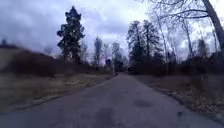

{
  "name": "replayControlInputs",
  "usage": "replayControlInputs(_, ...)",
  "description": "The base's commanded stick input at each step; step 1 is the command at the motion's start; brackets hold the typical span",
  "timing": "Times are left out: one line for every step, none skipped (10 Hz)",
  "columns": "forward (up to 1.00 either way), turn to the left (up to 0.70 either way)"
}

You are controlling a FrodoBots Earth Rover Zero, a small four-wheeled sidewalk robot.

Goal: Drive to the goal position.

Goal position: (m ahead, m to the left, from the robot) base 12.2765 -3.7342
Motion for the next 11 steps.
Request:
replayControlInputs(0.5, 0.0)
replayControlInputs(0.5, 0.0)
replayControlInputs(0.5, 0.0)
replayControlInputs(0.5, 0.0)
replayControlInputs(0.5, 0.0)
replayControlInputs(0.5, 0.0)
replayControlInputs(0.5, 0.0)
replayControlInputs(0.5, 0.0)
replayControlInputs(0.5, 0.0)
replayControlInputs(0.5, 0.0)
replayControlInputs(0.5, 0.0)
